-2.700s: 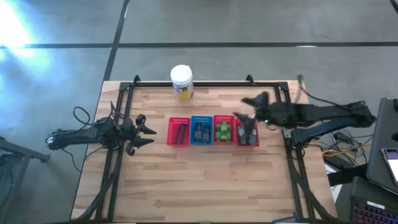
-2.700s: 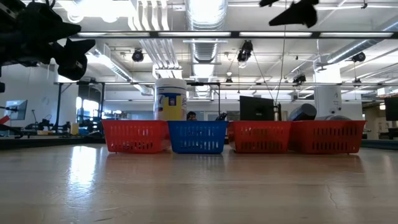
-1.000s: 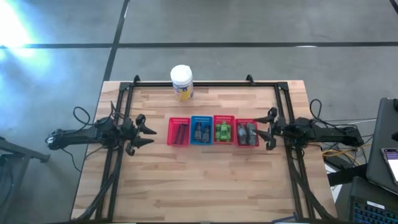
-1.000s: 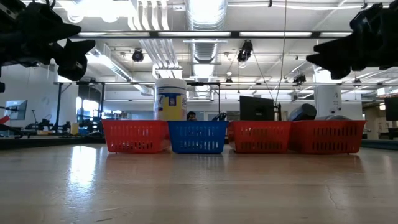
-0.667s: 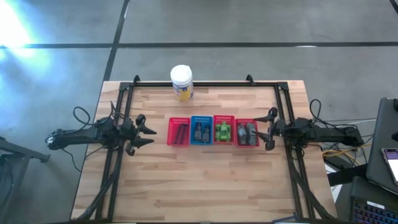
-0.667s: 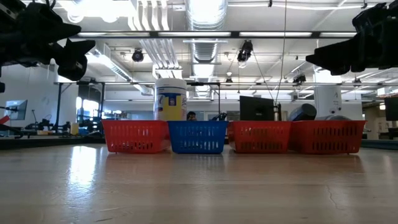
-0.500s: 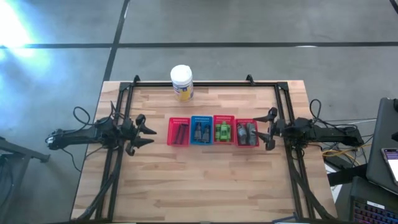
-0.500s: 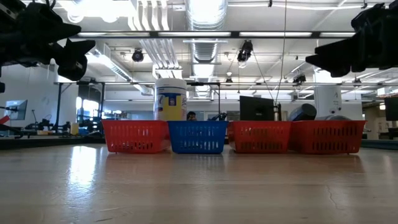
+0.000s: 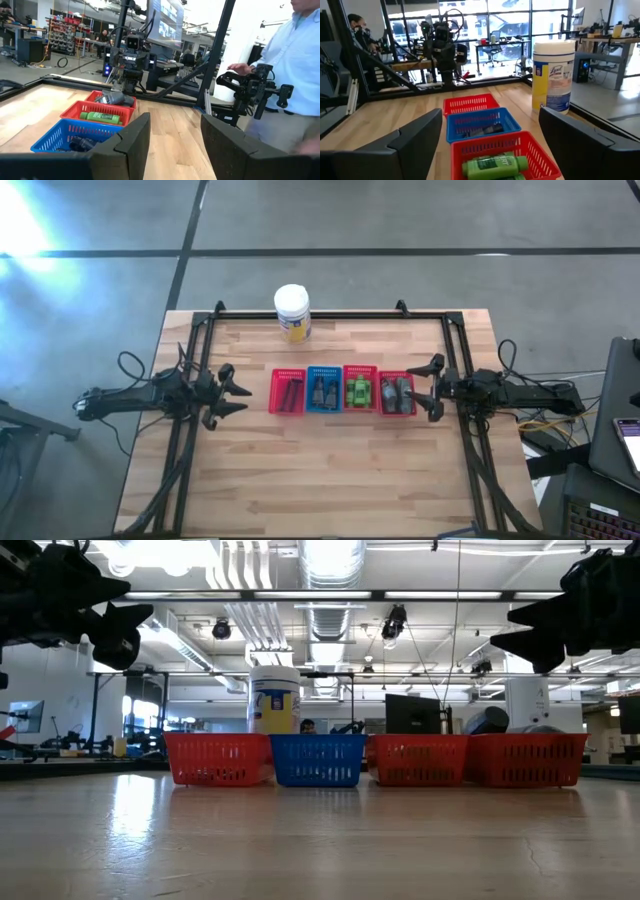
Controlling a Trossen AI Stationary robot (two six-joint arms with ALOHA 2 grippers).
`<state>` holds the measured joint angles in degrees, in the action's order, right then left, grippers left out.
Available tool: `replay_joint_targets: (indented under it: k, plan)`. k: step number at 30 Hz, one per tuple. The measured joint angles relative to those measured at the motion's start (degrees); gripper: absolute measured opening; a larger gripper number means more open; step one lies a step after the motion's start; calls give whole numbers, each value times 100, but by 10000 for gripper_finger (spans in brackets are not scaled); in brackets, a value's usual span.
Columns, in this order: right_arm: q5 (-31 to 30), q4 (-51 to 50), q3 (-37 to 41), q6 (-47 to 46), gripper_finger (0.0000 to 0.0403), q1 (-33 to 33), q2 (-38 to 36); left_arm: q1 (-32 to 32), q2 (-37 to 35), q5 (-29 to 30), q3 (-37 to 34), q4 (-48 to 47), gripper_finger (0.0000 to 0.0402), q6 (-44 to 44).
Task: Pick & Place Travel size toiletries
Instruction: Return to Home Position
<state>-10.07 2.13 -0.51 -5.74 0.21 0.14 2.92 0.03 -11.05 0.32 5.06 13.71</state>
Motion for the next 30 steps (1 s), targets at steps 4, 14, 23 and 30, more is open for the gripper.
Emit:
replay_joint_targets:
  k: [4, 14, 23, 30]
  plan:
    - [0, 0, 0, 6, 343, 0, 4, 0, 0, 0, 0, 1, 182, -2]
    - [-1, 2, 0, 11, 360, 0, 4, 0, 0, -1, 0, 2, 181, -1]
    - [-2, 4, 0, 13, 336, 0, 4, 0, 0, -1, 0, 1, 182, -2]
    - [-4, 4, 0, 13, 314, 0, 4, 0, 0, 0, 0, 2, 181, -2]
